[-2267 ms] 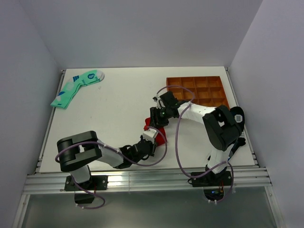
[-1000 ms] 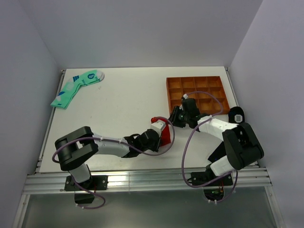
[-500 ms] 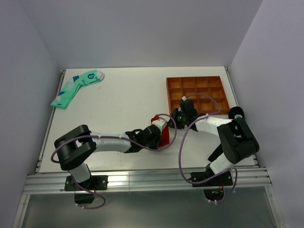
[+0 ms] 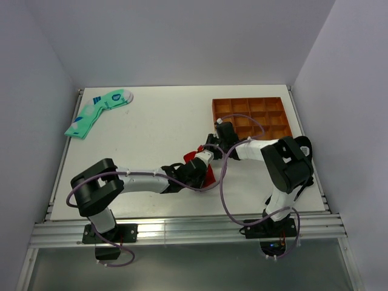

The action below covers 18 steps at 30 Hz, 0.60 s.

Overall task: Roll the socks
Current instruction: Roll the sock at the center of the board.

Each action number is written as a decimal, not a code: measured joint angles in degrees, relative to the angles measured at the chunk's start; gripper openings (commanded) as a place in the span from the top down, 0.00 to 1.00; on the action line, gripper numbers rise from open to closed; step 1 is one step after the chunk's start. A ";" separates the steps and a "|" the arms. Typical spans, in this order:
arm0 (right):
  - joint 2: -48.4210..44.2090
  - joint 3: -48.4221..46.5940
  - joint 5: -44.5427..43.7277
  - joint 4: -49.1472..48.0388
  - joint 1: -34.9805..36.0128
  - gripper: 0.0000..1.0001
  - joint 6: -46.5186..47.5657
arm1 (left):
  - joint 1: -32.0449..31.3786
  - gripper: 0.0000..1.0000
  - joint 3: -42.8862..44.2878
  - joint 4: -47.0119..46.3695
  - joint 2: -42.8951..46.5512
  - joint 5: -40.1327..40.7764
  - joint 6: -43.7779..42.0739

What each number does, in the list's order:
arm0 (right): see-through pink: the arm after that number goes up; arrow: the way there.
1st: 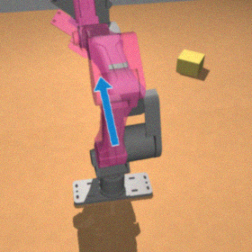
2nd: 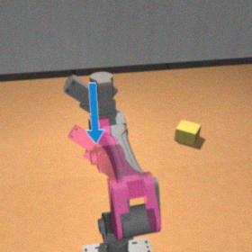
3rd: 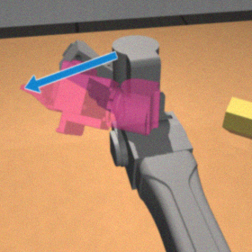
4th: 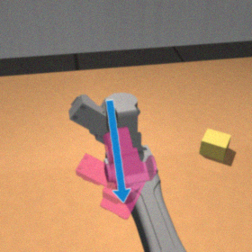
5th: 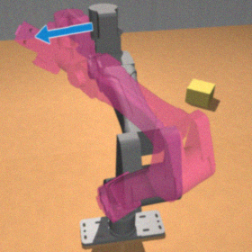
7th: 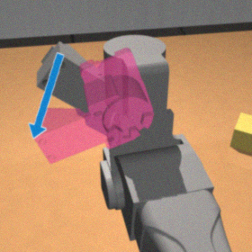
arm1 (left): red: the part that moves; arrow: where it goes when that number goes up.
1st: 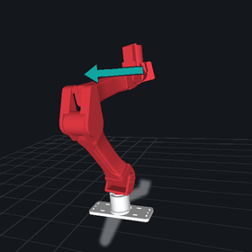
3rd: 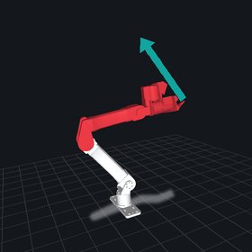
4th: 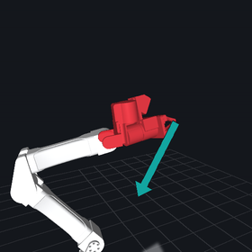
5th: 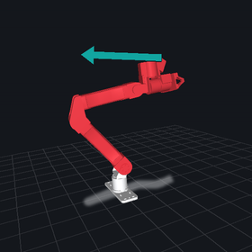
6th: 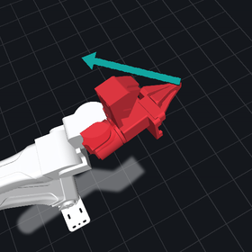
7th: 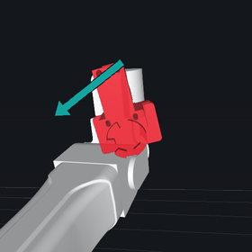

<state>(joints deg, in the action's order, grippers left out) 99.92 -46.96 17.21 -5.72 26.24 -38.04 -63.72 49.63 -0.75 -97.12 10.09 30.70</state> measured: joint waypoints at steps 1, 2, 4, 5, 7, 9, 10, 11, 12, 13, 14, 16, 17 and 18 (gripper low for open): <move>0.90 -0.98 0.42 -0.13 0.55 0.74 0.02 | 0.15 1.00 0.44 0.61 -0.17 -0.17 0.07; 1.75 -2.01 0.59 -0.11 1.14 0.74 0.04 | 0.33 1.00 0.72 1.07 -0.24 -0.37 0.11; 3.21 -3.61 0.85 -0.15 2.16 0.74 0.00 | 0.94 1.00 0.96 1.64 -0.26 -1.36 0.20; 3.80 -4.22 1.05 -0.35 2.64 0.74 -0.02 | 1.40 1.00 0.98 1.70 -0.26 -2.21 0.26; 4.24 -4.46 1.46 -1.01 3.08 0.74 -0.15 | 2.73 1.00 0.96 1.70 -0.24 -4.59 0.39; 4.26 -4.22 1.88 -1.42 3.10 0.72 -0.52 | 4.22 1.00 0.61 1.51 -0.04 -7.48 0.44; 4.24 -3.80 2.36 -2.05 2.84 0.71 -0.83 | 5.14 1.00 0.26 1.36 0.20 -8.98 0.44; 4.24 -3.48 2.89 -2.64 2.58 0.71 -1.11 | 6.14 1.00 -0.15 1.27 0.52 -10.75 0.39; 4.24 -3.19 3.43 -3.19 2.32 0.71 -1.29 | 7.19 1.00 -0.55 1.20 0.79 -12.39 0.42; 4.22 -2.91 3.85 -3.74 2.03 0.71 -1.49 | 8.17 1.00 -0.85 1.29 1.01 -13.97 0.39; 4.22 -2.67 4.15 -4.17 1.84 0.71 -1.62 | 9.07 1.00 -0.98 1.51 1.11 -15.50 0.37; 4.04 -2.01 4.81 -5.07 1.57 0.69 -1.97 | 10.54 1.00 -0.96 2.12 1.11 -18.23 0.15; 3.85 -1.53 4.96 -5.79 1.49 0.68 -2.08 | 11.10 1.00 -0.96 2.54 1.11 -19.32 0.04; 3.61 -1.01 5.11 -6.36 1.46 0.66 -2.21 | 11.58 1.00 -0.87 2.89 1.09 -20.24 -0.02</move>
<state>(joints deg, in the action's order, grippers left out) 103.53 -47.97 22.33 -12.08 27.70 -40.25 -52.14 48.75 2.13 -96.03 -10.15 30.68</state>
